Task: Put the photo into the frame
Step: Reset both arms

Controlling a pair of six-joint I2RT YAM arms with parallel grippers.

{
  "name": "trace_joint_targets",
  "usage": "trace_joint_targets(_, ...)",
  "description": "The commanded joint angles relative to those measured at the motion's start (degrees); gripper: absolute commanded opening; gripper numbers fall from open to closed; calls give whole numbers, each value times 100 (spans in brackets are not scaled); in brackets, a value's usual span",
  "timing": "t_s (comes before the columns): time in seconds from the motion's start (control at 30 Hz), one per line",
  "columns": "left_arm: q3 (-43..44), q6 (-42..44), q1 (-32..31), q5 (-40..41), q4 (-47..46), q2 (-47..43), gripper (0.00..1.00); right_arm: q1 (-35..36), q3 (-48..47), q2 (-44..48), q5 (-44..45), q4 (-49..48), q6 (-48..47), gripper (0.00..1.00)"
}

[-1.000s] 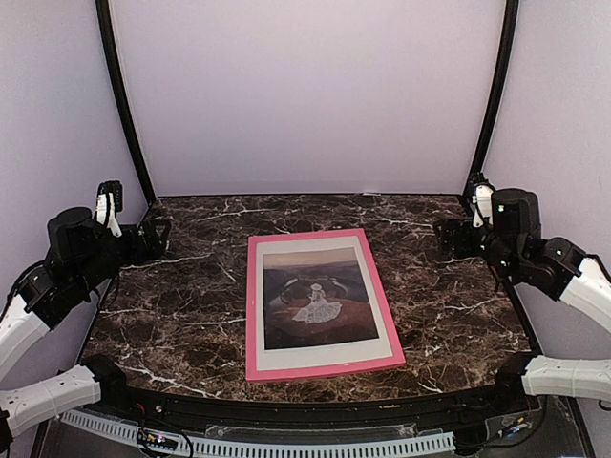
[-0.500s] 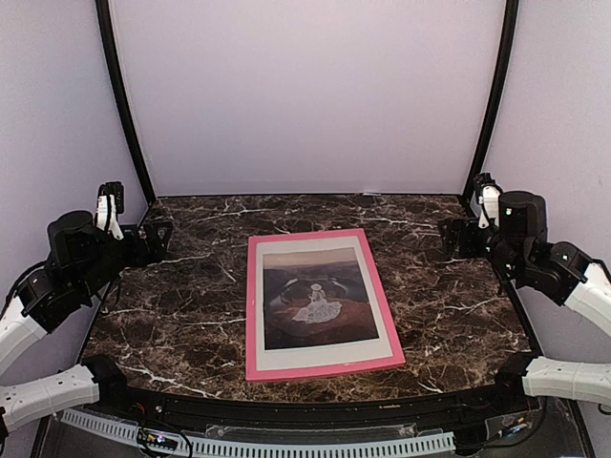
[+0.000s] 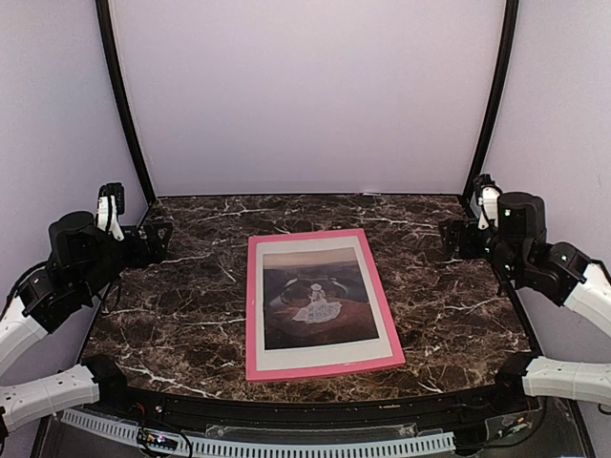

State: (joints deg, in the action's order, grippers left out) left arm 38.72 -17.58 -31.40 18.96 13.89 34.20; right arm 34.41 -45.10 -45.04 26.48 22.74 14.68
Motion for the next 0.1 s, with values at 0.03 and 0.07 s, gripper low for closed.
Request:
trace_joint_targets(0.03,-81,14,-24,27,38,25,99,-31,54,44,116,-161,18,98)
trace_joint_targets(0.07,-73,16,-24,28,59,30,99,-32,61,62,131,-155,29,99)
